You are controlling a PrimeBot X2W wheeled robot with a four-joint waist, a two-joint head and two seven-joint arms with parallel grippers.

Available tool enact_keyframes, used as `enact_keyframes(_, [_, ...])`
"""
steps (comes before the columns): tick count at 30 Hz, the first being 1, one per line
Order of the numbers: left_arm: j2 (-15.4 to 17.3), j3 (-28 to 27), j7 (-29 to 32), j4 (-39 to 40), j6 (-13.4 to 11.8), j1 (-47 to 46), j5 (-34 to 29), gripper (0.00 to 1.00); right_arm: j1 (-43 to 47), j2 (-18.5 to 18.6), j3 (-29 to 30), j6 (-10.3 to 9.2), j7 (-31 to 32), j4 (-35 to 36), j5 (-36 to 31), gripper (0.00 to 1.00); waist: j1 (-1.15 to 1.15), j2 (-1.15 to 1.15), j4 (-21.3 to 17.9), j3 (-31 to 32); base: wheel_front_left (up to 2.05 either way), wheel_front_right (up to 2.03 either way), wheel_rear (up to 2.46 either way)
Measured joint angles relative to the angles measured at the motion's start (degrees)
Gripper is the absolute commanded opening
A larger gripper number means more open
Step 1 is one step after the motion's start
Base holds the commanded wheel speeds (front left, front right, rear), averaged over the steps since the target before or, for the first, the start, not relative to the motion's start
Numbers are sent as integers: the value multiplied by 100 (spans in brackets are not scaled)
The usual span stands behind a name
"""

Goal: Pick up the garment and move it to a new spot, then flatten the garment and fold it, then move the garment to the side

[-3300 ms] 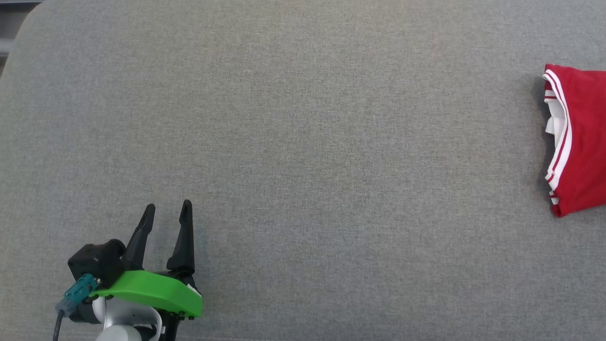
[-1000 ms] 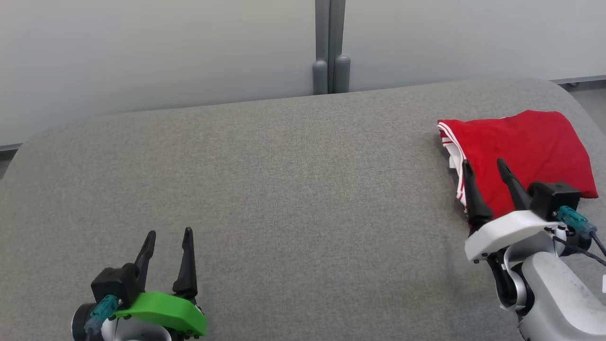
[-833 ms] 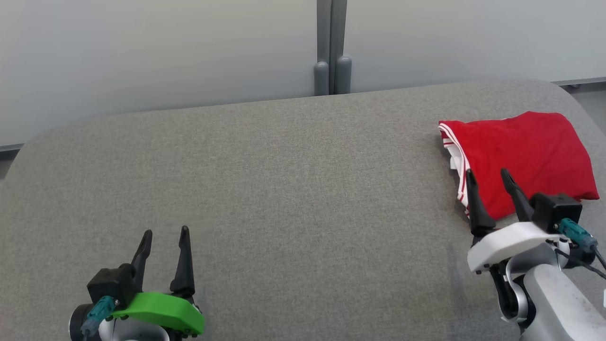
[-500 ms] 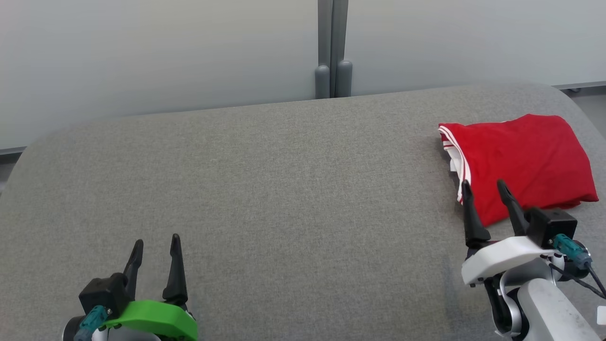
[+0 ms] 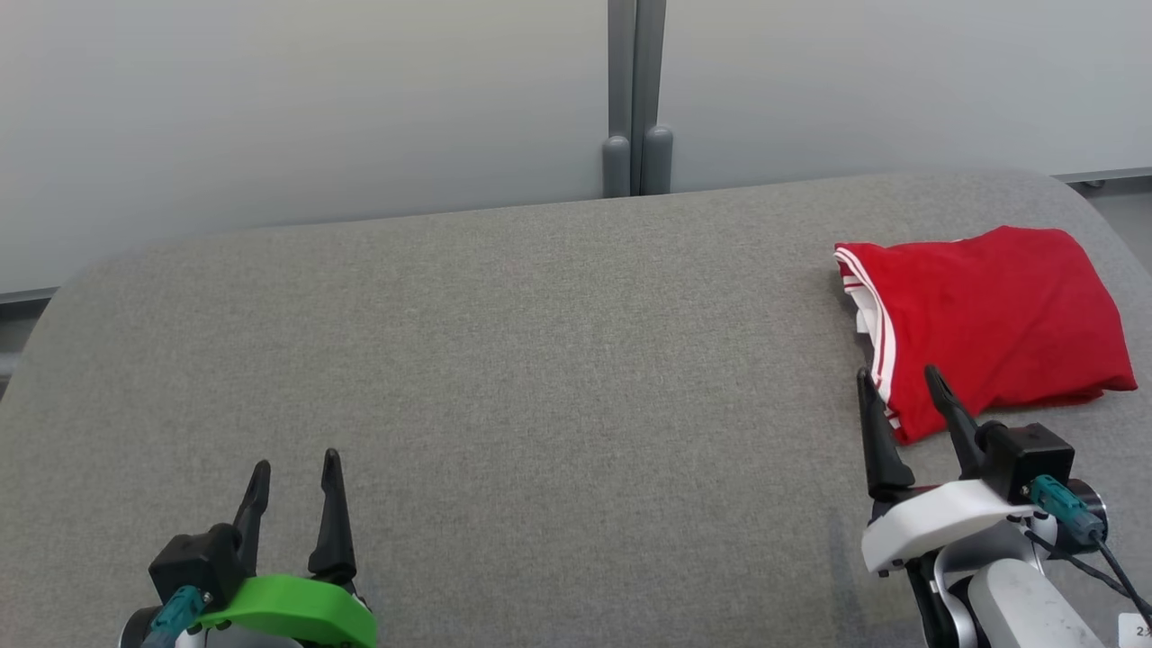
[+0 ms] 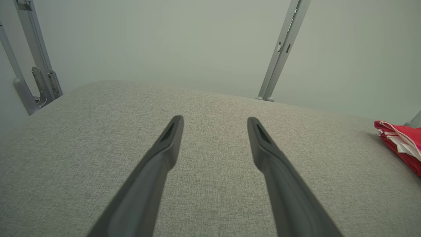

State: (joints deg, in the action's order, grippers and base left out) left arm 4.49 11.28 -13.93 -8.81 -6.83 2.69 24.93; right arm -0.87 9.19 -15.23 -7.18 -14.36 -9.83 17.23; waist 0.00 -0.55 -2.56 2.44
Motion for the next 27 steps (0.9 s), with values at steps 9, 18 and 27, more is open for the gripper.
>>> enact_keyframes(9, [-14,0,-25,4,0,69,-20,100,160,-36,-7,0,0,46,-27,100,0,0,18,61,0,0,0])
enact_keyframes(18, [-27,2,-25,9,0,90,-58,100,276,-59,-3,0,1,90,-44,100,0,0,26,80,0,0,0])
enact_keyframes(27, [-37,4,-27,26,0,93,-96,100,293,-91,33,0,1,149,-59,100,0,0,38,84,0,0,0])
